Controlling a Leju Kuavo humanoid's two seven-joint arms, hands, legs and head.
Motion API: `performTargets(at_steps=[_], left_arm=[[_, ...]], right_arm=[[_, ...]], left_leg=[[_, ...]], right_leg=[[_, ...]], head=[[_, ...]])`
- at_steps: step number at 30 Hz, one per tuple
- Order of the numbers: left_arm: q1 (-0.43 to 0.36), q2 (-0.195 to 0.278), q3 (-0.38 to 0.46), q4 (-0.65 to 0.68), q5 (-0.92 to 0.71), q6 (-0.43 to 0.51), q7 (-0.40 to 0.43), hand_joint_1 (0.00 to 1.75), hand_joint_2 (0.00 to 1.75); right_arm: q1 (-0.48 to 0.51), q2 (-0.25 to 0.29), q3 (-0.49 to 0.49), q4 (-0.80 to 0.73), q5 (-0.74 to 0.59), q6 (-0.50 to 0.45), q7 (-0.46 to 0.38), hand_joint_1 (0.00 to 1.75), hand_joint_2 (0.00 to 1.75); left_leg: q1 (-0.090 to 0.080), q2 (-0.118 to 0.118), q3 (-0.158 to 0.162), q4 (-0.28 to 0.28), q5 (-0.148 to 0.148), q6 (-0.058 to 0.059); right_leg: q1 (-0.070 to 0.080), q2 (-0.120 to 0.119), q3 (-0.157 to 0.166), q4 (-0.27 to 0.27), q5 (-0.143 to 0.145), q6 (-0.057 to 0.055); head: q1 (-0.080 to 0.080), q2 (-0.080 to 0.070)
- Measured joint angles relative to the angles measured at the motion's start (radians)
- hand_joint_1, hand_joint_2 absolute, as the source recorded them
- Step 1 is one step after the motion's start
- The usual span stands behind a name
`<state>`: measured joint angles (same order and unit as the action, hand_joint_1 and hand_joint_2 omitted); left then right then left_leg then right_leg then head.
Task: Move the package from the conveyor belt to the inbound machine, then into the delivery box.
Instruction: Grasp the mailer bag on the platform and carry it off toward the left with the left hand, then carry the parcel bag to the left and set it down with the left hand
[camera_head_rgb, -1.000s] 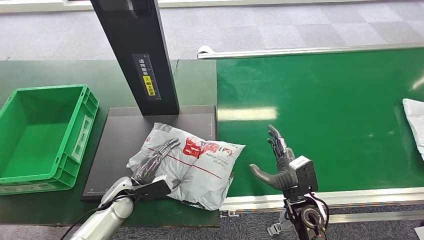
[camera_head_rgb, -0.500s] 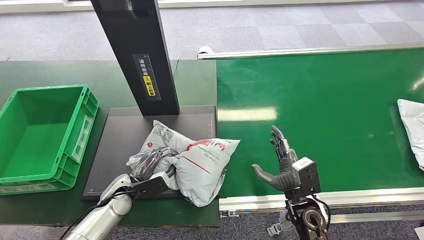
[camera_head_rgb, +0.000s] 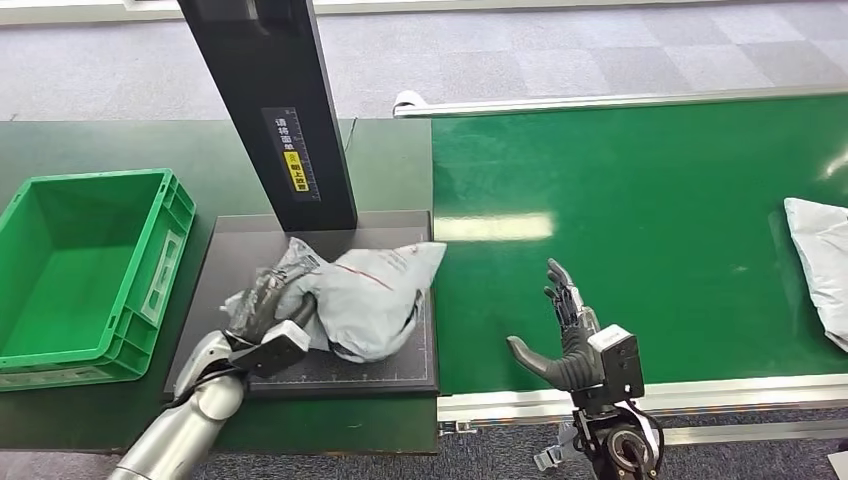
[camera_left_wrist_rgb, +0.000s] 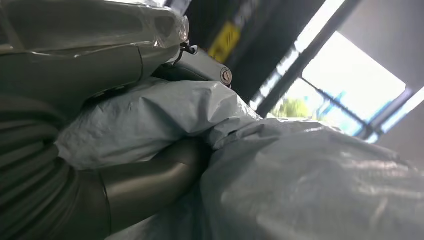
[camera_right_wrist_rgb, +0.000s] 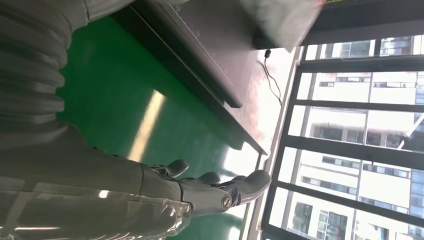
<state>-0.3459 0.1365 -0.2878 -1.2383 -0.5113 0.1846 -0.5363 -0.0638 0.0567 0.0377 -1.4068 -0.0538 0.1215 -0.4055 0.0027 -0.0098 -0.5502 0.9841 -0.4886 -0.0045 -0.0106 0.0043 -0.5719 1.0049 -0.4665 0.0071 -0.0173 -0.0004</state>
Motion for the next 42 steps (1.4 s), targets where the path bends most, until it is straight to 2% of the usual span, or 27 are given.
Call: performTargets(at_steps=[8,14,19,23,30,34,38,40,42], left_arm=[[-0.017,0.074,0.139,-0.163,-0.009,0.143,-0.002,1.75,1.75],[-0.061,0.131,0.260,-0.167,-0.169,0.293,0.095,1.75,1.75],[-0.133,0.195,0.371,-0.047,-0.337,0.352,0.178,1.75,1.75],[-0.179,0.239,0.435,0.066,-0.422,0.360,0.237,1.75,1.75],[-0.285,0.368,0.527,0.402,-0.593,0.397,0.335,1.75,1.75],[-0.304,0.427,0.557,0.534,-0.648,0.415,0.379,1.75,1.75],[-0.307,0.454,0.573,0.607,-0.687,0.425,0.416,1.68,1.75],[-0.309,0.460,0.578,0.629,-0.700,0.429,0.426,0.80,1.75],[-0.312,0.460,0.585,0.643,-0.696,0.427,0.417,0.00,1.75]], right_arm=[[0.034,0.006,-0.017,-0.027,-0.004,-0.020,-0.002,0.00,1.75],[0.080,0.018,-0.036,-0.074,0.000,-0.030,-0.001,0.00,1.75],[0.109,0.026,-0.047,-0.107,0.002,-0.030,0.003,0.00,1.75],[0.122,0.031,-0.053,-0.123,0.002,-0.030,0.008,0.00,1.75],[0.143,0.033,-0.064,-0.133,0.002,-0.031,0.017,0.00,1.75],[0.144,0.036,-0.064,-0.137,0.004,-0.031,0.023,0.00,1.75],[0.137,0.043,-0.064,-0.137,0.012,-0.029,0.034,0.00,1.75],[0.133,0.046,-0.064,-0.137,0.015,-0.029,0.037,0.00,1.75],[0.131,0.048,-0.065,-0.137,0.016,-0.029,0.037,0.00,1.75]], left_leg=[[0.000,0.000,-0.001,0.000,0.000,0.000],[0.000,0.001,-0.002,0.000,0.000,0.000],[0.001,0.004,-0.002,0.000,0.000,-0.001],[0.001,0.004,-0.002,0.000,0.000,-0.001],[0.002,0.011,-0.002,0.000,0.000,-0.002],[0.002,0.011,-0.003,-0.001,-0.001,-0.002],[0.001,0.010,-0.003,-0.001,-0.001,-0.002],[0.001,0.010,-0.003,-0.001,-0.001,-0.002],[0.001,0.010,-0.003,-0.001,-0.001,-0.002]], right_leg=[[0.000,0.000,-0.001,0.000,0.000,0.000],[0.001,0.000,-0.002,0.000,0.000,0.000],[0.002,0.002,-0.002,0.000,0.000,-0.001],[0.002,0.003,-0.003,0.001,0.000,-0.001],[0.002,0.009,-0.005,0.001,0.000,-0.001],[0.002,0.009,-0.006,0.001,0.000,-0.002],[0.002,0.009,-0.006,0.001,0.000,-0.002],[0.002,0.009,-0.006,0.001,0.000,-0.002],[0.002,0.009,-0.006,0.001,0.000,-0.002]], head=[[0.000,0.000],[0.000,0.000],[0.000,0.000],[0.000,0.000],[0.000,0.000],[0.000,0.000],[0.001,0.000],[0.001,0.000],[0.001,0.000]])
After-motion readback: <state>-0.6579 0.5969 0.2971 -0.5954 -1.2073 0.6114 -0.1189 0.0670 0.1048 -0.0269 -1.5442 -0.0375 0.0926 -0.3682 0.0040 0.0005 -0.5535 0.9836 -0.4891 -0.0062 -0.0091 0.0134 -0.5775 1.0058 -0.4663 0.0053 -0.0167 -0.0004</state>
